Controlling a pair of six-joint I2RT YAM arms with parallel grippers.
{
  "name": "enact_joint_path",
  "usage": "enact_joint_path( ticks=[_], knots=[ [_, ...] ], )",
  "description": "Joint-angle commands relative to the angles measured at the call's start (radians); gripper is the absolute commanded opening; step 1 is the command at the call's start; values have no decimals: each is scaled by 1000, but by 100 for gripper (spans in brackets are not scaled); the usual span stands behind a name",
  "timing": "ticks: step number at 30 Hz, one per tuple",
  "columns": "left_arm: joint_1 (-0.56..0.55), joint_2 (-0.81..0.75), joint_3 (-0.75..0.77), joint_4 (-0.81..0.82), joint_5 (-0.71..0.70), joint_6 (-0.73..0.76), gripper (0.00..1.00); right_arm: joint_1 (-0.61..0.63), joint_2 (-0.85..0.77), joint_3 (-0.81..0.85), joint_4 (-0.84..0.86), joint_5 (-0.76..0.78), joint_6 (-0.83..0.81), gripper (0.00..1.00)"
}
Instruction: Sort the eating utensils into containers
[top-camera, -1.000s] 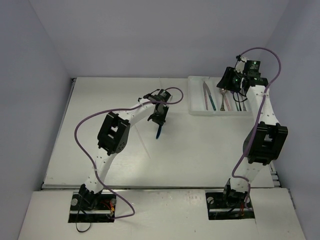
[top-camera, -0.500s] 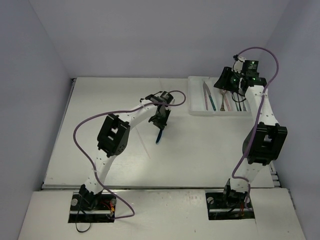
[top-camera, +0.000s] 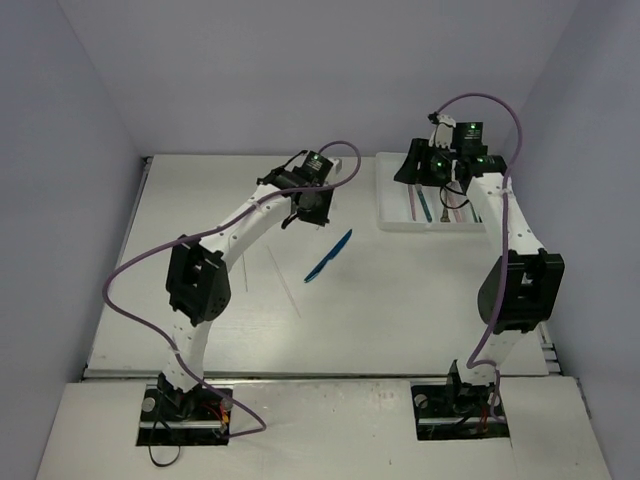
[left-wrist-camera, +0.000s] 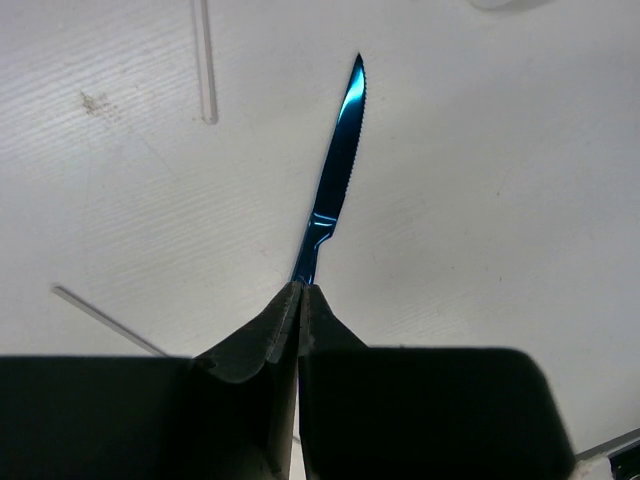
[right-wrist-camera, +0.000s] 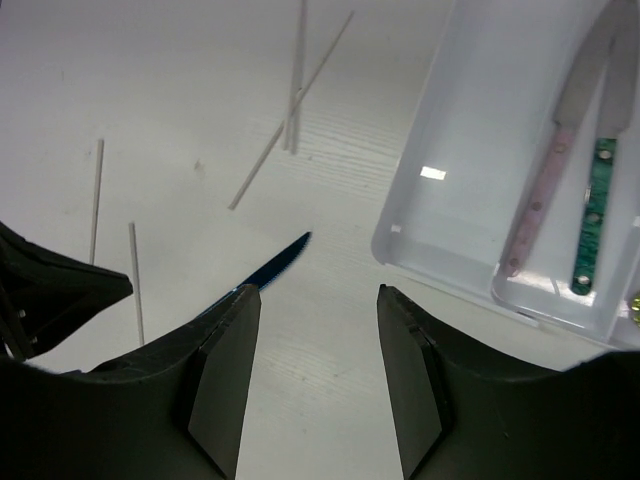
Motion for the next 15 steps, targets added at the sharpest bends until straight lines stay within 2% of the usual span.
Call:
enact_joint_path(
  ticks=[1,2,4,5,10,15],
  knots=[
    [2,-39,39,8,-5,20,13,32,-60,-3,24,-9,-18,48],
    [-2,-38,31,3,-10,25,32,31,-60,-2,23,0,-20,48],
    [-11,-33,1,-7,-13,35,48,28,-66,0,23,24,-31,48],
    [-20,-28,-17,-12,-13,42,52,24,-70,-1,24,35,-35,48],
    [-41,29,-30,-40,-2,98,54,-14,-73,-7,24,63,-38,48],
    [-81,138,62,-121,-51,196,54,-87,-78,-39,23,70,-57,48]
  ],
)
